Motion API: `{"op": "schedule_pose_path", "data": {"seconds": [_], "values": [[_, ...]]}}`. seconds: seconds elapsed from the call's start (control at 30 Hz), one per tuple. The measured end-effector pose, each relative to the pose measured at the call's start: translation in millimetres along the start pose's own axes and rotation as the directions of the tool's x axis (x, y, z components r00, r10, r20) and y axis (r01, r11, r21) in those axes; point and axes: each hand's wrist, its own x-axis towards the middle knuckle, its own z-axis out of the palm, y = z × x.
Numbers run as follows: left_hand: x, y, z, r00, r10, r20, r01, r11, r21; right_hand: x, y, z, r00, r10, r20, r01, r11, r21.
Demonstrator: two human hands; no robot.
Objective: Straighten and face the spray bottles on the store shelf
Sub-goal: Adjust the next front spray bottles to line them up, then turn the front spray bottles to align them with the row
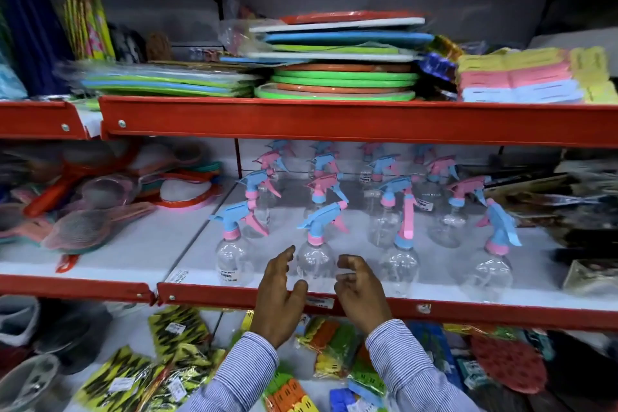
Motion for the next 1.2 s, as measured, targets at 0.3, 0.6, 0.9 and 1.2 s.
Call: {"op": "schedule_pose_path", "data": {"seconds": [0.3, 0.6, 0.9, 1.2], "values": [[7, -6, 1, 0.999, -0.022, 0.038, 0.022, 1.000, 0.017, 2, 1, -1, 0.999, 0.022, 0.036, -0.022, 1.000, 0.000], [9, -9, 0, 0.996, -0.012, 0.084, 0.009, 1.000, 0.030, 1, 1, 1, 0.999, 0.031, 0.023, -0.031, 0.999, 0.013], [1, -6, -2, 1.000, -0.005, 0.027, 0.007, 0.998, -0.063, -12, -1, -3, 0.994, -0.033, -0.104, 0.036, 0.999, 0.028], [-21, 28, 30, 0.945, 0.222, -0.242, -0.256, 0.959, -0.120, -53, 32, -65, 0.848, -0.052, -0.527, 0.071, 0.997, 0.016]]}}
